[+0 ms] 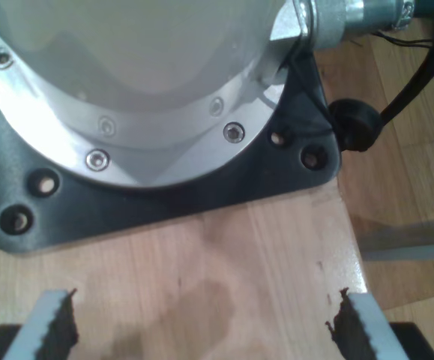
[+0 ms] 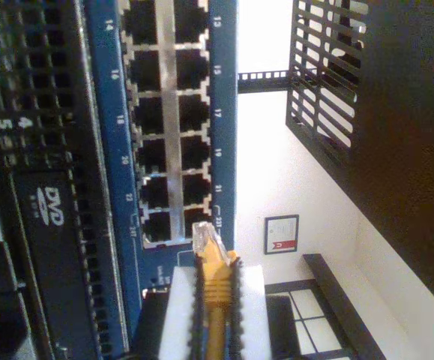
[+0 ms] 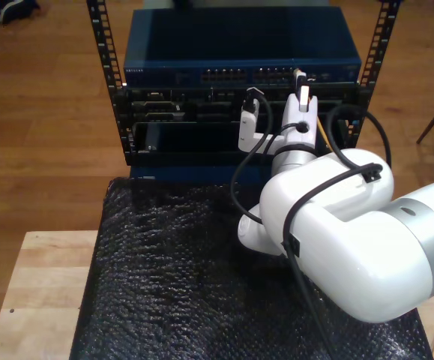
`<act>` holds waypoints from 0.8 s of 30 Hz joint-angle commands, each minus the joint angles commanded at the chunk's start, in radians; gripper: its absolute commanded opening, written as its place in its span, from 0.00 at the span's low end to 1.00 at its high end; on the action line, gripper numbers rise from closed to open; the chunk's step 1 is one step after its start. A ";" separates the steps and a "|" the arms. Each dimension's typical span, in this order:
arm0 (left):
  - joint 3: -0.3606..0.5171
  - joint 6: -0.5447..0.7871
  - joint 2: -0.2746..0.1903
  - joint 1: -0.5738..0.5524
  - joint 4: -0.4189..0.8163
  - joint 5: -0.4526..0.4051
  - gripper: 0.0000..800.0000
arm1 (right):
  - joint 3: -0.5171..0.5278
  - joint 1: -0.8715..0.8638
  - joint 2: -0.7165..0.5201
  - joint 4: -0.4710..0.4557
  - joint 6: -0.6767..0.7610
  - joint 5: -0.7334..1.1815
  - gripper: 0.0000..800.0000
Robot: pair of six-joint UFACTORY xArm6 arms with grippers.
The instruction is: Grab the cable and plug it in
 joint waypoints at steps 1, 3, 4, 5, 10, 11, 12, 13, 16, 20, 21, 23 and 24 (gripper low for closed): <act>0.000 0.000 0.000 0.000 0.000 0.000 1.00 | 0.000 0.000 0.000 -0.003 0.000 0.000 0.00; 0.000 0.000 0.000 0.000 0.000 0.000 1.00 | 0.000 -0.002 0.000 -0.005 0.000 0.000 0.00; 0.002 0.000 0.000 0.000 0.000 0.000 1.00 | 0.000 -0.005 0.000 -0.006 0.000 0.000 0.00; 0.000 0.000 0.000 0.000 0.000 0.000 1.00 | 0.000 -0.006 0.000 -0.006 0.000 0.000 0.00; 0.000 0.000 -0.002 0.000 0.000 0.000 1.00 | -0.003 -0.006 0.000 -0.006 0.000 0.000 0.00; 0.000 0.000 -0.002 0.000 0.000 0.000 1.00 | -0.003 -0.006 0.000 -0.006 0.000 0.000 0.00; 0.002 0.000 -0.002 0.000 0.000 0.000 1.00 | -0.003 -0.006 0.000 -0.006 0.000 0.002 0.00; 0.000 0.000 0.000 0.000 0.000 0.000 1.00 | -0.003 -0.008 0.000 -0.006 0.000 0.002 0.00; 0.000 0.000 0.000 0.000 0.000 0.000 1.00 | -0.005 -0.011 0.000 -0.006 0.000 0.002 0.00; 0.000 0.000 0.000 0.000 0.000 0.000 1.00 | -0.005 -0.009 0.000 -0.020 0.000 0.002 0.00; 0.000 0.000 0.000 0.000 0.000 0.000 1.00 | -0.005 -0.009 0.000 -0.021 0.000 0.002 0.00; 0.000 0.000 0.000 0.000 0.000 0.000 1.00 | -0.002 -0.009 -0.002 -0.025 0.000 0.002 0.00; 0.000 0.000 -0.002 0.000 0.000 0.000 1.00 | 0.002 -0.009 -0.002 -0.026 0.000 0.002 0.00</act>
